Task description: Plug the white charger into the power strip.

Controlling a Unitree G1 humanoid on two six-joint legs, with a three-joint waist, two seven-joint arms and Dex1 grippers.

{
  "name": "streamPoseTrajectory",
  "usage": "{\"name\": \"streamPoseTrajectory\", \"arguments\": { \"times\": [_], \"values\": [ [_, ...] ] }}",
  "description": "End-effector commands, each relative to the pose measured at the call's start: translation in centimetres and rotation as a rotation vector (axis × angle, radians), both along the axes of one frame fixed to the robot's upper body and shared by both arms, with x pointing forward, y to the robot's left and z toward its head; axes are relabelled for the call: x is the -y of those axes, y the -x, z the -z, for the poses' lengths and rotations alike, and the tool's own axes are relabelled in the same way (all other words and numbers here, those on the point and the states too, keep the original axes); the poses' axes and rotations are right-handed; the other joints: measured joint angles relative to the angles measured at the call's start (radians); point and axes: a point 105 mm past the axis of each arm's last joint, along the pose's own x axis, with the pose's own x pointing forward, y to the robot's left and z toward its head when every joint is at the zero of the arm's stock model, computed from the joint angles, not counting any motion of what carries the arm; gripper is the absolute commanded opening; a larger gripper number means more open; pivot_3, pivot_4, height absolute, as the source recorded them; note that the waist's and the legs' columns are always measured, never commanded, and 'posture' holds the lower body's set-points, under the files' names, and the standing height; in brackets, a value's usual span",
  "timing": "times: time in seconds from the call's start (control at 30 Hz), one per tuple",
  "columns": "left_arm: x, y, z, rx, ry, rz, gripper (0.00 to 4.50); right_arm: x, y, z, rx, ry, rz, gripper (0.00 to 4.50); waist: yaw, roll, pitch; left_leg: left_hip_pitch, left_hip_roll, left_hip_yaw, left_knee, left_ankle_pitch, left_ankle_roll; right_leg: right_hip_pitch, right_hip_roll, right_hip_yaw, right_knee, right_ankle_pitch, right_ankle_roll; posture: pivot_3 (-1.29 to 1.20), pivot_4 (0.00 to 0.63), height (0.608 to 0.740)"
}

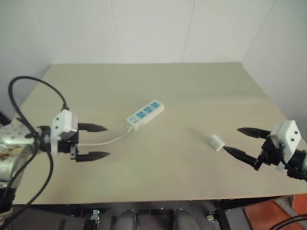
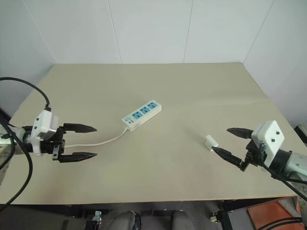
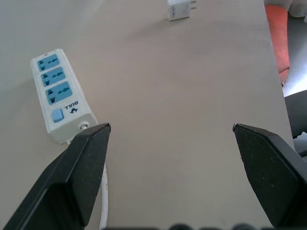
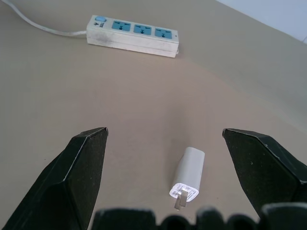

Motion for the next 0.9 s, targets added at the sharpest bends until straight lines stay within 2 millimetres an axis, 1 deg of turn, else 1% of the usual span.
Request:
{"name": "streamPoseTrajectory", "arguments": {
  "times": [0.03,0.37,0.6,0.63,0.67,0.7,0.77,0.8,0.9],
  "values": [
    [0.2,0.3,-1.1,0.045,0.004,0.005,4.46,-0.3,0.1,-1.2,0.044,0.022,-0.015,4.5,0.0,0.0,0.0,0.0,0.0,0.0,0.0,0.0,0.0,0.0,0.0,0.0,0.0,0.0,0.0,0.0,0.15,0.74],
    [0.7,0.3,-0.8,0.045,0.019,0.008,4.46,0.0,0.0,-1.2,0.045,0.042,0.006,4.5,0.001,0.0,0.0,0.0,0.0,0.0,0.0,0.0,0.0,0.0,0.0,0.0,-0.001,0.0,0.0,0.0,0.15,0.74],
    [1.1,0.0,-0.7,0.046,0.026,0.019,4.46,0.3,-0.4,-1.6,0.045,0.051,0.032,4.5,0.001,0.0,0.0,0.0,0.0,0.0,0.0,0.0,0.0,0.0,0.0,0.0,-0.001,0.0,0.0,0.0,0.15,0.74],
    [1.0,-0.3,-0.7,0.055,0.027,0.002,4.46,0.4,-0.4,-1.6,0.046,0.054,0.036,4.5,0.001,0.0,0.0,0.0,0.0,0.0,0.0,0.0,0.0,0.0,0.0,0.0,-0.001,0.0,0.0,0.0,0.15,0.74],
    [0.9,-0.8,-0.6,0.072,0.023,-0.035,4.46,0.4,-0.4,-1.6,0.046,0.053,0.038,4.5,0.001,0.0,0.0,0.0,0.0,0.0,0.0,0.0,0.0,0.0,0.0,0.0,-0.001,0.0,0.0,0.0,0.15,0.74],
    [0.7,-1.9,-0.5,0.106,0.017,-0.103,4.46,0.3,-0.5,-1.6,0.047,0.051,0.039,4.5,0.001,0.0,0.0,0.0,0.0,0.0,0.0,0.0,0.0,0.0,0.0,0.0,-0.001,0.0,0.0,0.0,0.15,0.74],
    [0.3,-4.6,-0.5,0.167,0.041,-0.263,4.46,0.1,-0.5,-1.6,0.049,0.045,0.033,4.5,0.006,0.0,0.0,0.0,-0.001,0.0,0.0,0.0,0.0,0.001,0.0,0.0,-0.001,0.0,0.0,0.0,0.15,0.74],
    [0.4,-5.7,-0.7,0.188,0.07,-0.294,4.46,-0.1,-0.6,-1.6,0.049,0.042,0.028,4.5,0.01,0.0,0.0,0.0,-0.002,0.0,0.0,0.0,0.0,0.001,0.0,0.0,-0.001,0.0,0.0,0.0,0.15,0.74],
    [1.1,-7.6,-0.9,0.212,0.127,-0.313,4.46,-0.5,-0.7,-1.6,0.049,0.037,0.017,4.5,0.015,-0.001,0.0,0.0,-0.002,0.0,0.002,0.0,0.0,0.002,0.0,-0.002,0.0,0.0,0.0,0.0,0.15,0.74]
  ]
}}
